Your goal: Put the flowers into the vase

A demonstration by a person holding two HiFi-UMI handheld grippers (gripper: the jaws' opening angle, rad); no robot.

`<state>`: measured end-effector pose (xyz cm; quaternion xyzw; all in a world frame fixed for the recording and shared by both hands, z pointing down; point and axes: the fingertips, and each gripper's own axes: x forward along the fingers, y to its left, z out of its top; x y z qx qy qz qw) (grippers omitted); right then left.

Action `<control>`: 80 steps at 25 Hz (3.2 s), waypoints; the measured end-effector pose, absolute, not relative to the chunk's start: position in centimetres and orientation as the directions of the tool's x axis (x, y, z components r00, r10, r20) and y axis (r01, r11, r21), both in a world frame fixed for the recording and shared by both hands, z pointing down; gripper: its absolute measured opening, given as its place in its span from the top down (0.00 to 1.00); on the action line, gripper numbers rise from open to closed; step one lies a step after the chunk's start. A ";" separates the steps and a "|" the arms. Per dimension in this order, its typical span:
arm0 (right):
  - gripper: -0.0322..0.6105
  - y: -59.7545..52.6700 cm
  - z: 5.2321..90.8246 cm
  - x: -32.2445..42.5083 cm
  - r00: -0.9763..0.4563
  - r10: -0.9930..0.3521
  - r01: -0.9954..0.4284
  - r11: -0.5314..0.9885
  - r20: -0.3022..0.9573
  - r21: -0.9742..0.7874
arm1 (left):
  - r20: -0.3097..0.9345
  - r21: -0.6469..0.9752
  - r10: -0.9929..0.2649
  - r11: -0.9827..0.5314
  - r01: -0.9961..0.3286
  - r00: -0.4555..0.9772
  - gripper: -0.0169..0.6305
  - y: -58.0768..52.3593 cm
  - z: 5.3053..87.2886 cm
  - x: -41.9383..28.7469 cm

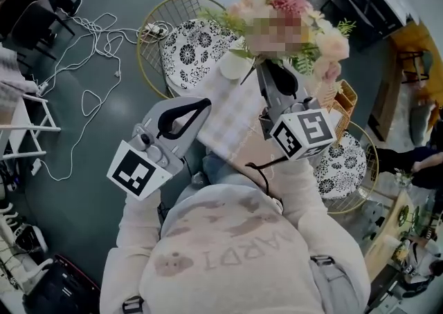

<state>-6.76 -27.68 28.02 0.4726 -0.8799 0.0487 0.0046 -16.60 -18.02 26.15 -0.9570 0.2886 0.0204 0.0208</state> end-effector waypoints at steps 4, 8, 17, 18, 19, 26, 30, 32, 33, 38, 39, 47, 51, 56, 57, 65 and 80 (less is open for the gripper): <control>0.89 -30.9 28.0 -6.4 -0.547 -0.837 -0.837 0.545 0.033 -0.049 | -0.022 -0.022 -0.540 -0.841 -0.540 0.841 0.97 -20.0 26.7 -15.6; 0.89 -34.7 28.6 -5.5 -0.543 -0.840 -0.839 0.542 0.006 -0.041 | -0.002 -0.010 -0.533 -0.846 -0.533 0.846 0.97 -22.4 27.4 -14.3; 0.89 -38.8 32.3 -5.7 -0.538 -0.843 -0.843 0.538 0.000 0.002 | 0.049 0.003 -0.524 -0.851 -0.525 0.850 0.97 -24.8 28.6 -13.0; 0.89 -39.0 33.0 -5.7 -0.537 -0.843 -0.843 0.537 0.006 -0.004 | 0.055 0.005 -0.524 -0.851 -0.525 0.850 0.97 -25.0 28.8 -13.0; 0.89 -39.1 33.7 -5.8 -0.537 -0.843 -0.843 0.537 0.011 -0.010 | 0.060 0.007 -0.523 -0.852 -0.524 0.850 0.97 -25.1 29.1 -13.0; 0.89 -39.9 38.8 -5.5 -0.523 -0.850 -0.852 0.519 0.062 -0.065 | 0.086 0.034 -0.521 -0.850 -0.525 0.849 0.97 -25.8 30.6 -12.8; 0.89 -40.3 41.5 -5.3 -0.514 -0.852 -0.858 0.508 0.104 -0.079 | 0.099 0.039 -0.520 -0.850 -0.525 0.849 0.97 -26.2 31.1 -12.8; 0.89 -40.4 42.8 -5.2 -0.510 -0.850 -0.860 0.504 0.131 -0.080 | 0.101 0.041 -0.520 -0.849 -0.526 0.848 0.97 -26.3 31.3 -12.8; 0.89 -40.4 43.5 -5.2 -0.509 -0.849 -0.861 0.503 0.144 -0.080 | 0.102 0.042 -0.521 -0.849 -0.527 0.848 0.97 -26.3 31.3 -12.8; 0.89 -40.1 46.1 -5.6 -0.515 -0.833 -0.856 0.513 0.201 -0.065 | 0.105 0.048 -0.523 -0.847 -0.529 0.846 0.97 -26.5 31.5 -13.1; 0.89 -40.1 46.3 -5.7 -0.517 -0.830 -0.854 0.517 0.209 -0.062 | 0.106 0.048 -0.523 -0.847 -0.529 0.846 0.97 -26.5 31.6 -13.1; 0.84 -39.8 47.1 -5.7 -0.492 -0.835 -0.866 0.499 0.247 -0.035 | 0.102 0.044 -0.523 -0.847 -0.529 0.846 0.97 -26.2 31.5 -13.3; 0.82 -39.6 47.1 -5.5 -0.473 -0.838 -0.874 0.485 0.273 -0.029 | 0.095 0.040 -0.523 -0.848 -0.528 0.847 0.97 -26.0 31.2 -13.3; 0.80 -39.3 47.2 -5.3 -0.450 -0.837 -0.883 0.469 0.312 -0.015 | 0.091 0.037 -0.521 -0.850 -0.526 0.849 0.97 -25.7 31.1 -13.4; 0.80 -39.2 47.3 -5.3 -0.445 -0.837 -0.886 0.464 0.320 -0.018 | 0.090 0.038 -0.521 -0.850 -0.525 0.849 0.97 -25.7 31.1 -13.4; 0.78 -39.0 47.1 -4.9 -0.385 -0.839 -0.919 0.385 0.386 -0.079 | 0.086 0.035 -0.518 -0.852 -0.522 0.851 0.97 -25.5 30.9 -13.4; 0.77 -37.5 47.7 -4.7 -0.359 -0.832 -0.931 0.348 0.422 -0.106 | 0.058 0.025 -0.518 -0.854 -0.520 0.854 0.97 -26.1 30.2 -13.0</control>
